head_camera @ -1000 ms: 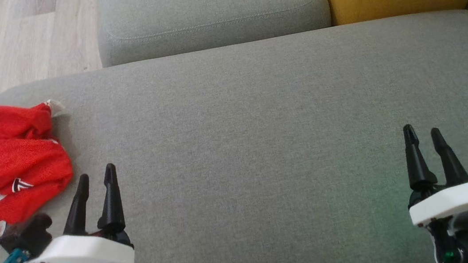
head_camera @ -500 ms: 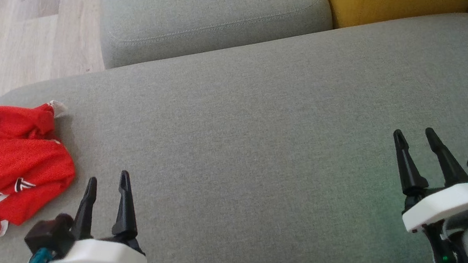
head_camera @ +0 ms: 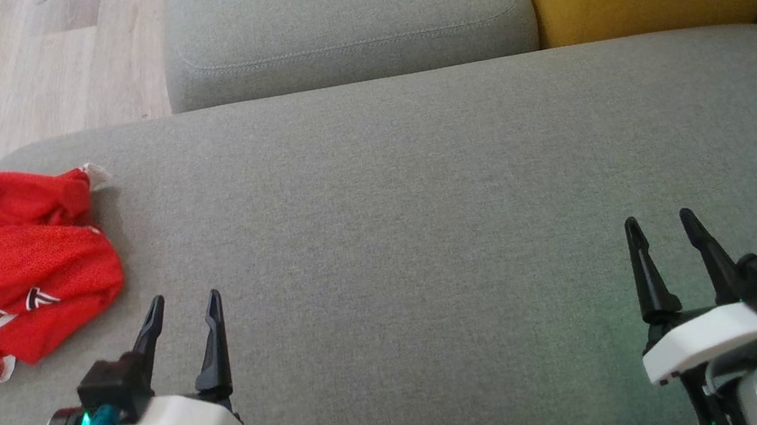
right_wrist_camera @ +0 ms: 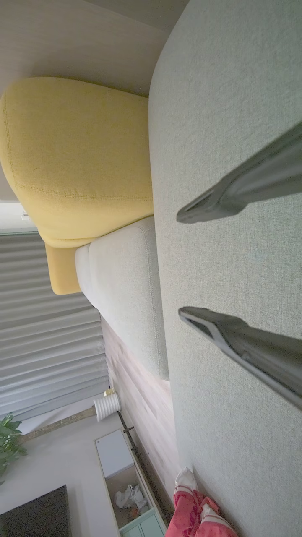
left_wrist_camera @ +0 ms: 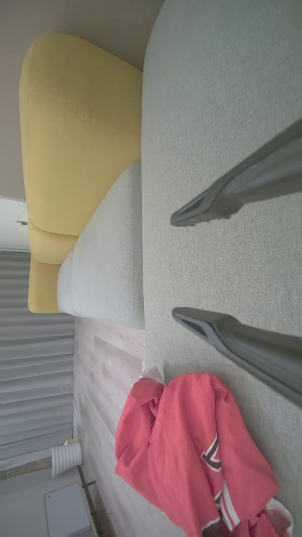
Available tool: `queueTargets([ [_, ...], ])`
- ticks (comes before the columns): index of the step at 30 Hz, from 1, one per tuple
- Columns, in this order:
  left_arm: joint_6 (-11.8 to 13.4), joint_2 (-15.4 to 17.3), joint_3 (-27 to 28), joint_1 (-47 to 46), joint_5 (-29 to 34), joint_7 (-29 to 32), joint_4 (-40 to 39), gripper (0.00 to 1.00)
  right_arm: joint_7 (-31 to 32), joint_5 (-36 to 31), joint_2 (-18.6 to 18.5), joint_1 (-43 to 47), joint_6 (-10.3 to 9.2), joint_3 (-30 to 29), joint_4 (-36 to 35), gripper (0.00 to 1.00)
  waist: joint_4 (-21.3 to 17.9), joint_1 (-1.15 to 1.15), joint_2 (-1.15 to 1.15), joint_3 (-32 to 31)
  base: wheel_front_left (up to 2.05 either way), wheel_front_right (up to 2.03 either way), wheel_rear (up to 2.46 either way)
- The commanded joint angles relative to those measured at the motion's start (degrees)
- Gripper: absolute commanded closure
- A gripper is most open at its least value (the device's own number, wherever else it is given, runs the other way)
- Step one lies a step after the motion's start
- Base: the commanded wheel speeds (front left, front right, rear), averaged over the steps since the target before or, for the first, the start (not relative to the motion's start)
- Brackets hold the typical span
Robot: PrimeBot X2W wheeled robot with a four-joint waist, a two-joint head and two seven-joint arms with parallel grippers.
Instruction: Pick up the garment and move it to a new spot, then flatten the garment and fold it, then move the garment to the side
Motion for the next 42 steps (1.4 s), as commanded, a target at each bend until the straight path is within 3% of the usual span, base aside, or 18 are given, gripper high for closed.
queueTargets([
  [1,0.46,1.2,1.17,-2.35,1.86,-1.17,-1.71,0.0,-0.89,-1.6,-0.27,-0.9,0.39,1.5,-1.86,0.0,0.03,0.0,0.0,-0.02,0.0,0.0,0.0],
  [16,1.35,0.31,0.99,-2.42,7.99,-3.7,1.31,0.0,-2.05,-3.46,-0.04,-0.3,0.44,2.1,-1.74,0.0,0.51,0.0,0.0,-0.08,0.0,0.0,0.0],
  [24,1.06,-0.51,1.91,-2.24,5.92,-3.7,1.91,0.0,-2.11,-0.72,-0.04,-0.1,0.44,1.94,-1.49,0.0,0.55,0.0,0.0,0.04,0.0,0.0,0.0],
  [42,1.01,-0.74,1.96,-2.54,6.15,-3.7,1.86,0.0,-2.38,-1.6,-0.03,-0.38,0.44,1.51,-1.38,0.0,1.14,0.0,0.0,0.41,0.0,0.0,0.0],
])
